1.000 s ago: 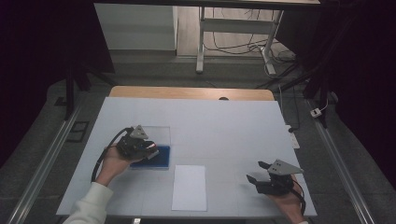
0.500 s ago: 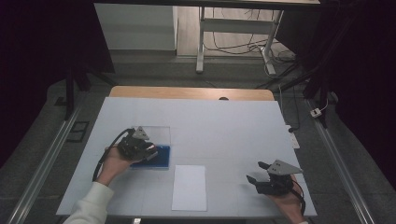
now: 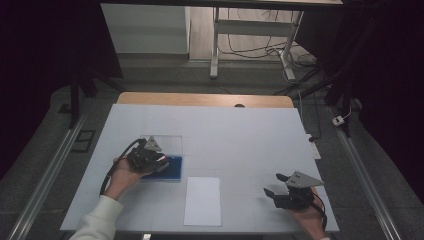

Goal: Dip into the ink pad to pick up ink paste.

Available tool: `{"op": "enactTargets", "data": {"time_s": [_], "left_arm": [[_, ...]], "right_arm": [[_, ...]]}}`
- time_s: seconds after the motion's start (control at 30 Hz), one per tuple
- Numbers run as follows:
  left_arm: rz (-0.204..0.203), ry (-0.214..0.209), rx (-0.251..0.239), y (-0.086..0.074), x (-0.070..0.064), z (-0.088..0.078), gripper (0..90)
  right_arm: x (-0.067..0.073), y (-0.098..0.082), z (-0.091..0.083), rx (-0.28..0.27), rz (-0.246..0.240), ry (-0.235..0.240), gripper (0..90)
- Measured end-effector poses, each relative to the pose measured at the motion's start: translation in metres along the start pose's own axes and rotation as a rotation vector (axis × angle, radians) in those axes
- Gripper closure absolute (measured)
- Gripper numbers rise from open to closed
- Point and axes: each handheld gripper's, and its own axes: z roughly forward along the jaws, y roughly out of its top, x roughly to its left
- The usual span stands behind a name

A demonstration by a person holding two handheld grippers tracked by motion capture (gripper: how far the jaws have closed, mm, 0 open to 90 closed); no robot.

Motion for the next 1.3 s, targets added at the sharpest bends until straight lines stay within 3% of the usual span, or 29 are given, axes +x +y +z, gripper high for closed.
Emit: {"op": "enactTargets", "data": {"time_s": [0.5,0.73,1.3], "left_arm": [[0.003,0.026,-0.010,-0.0039,-0.0044,0.0044,71.3],[-0.019,0.018,-0.014,-0.0048,-0.0031,0.0048,71.3],[-0.008,0.022,-0.020,-0.0062,-0.0037,0.0049,71.2]], "right_arm": [[0.0019,0.0003,0.0010,0.005,-0.007,-0.001,27.8],[0.0035,0.0019,-0.0006,-0.001,-0.009,-0.009,28.0],[0.0035,0.0014,-0.0010,-0.001,-0.010,-0.011,28.4]]}}
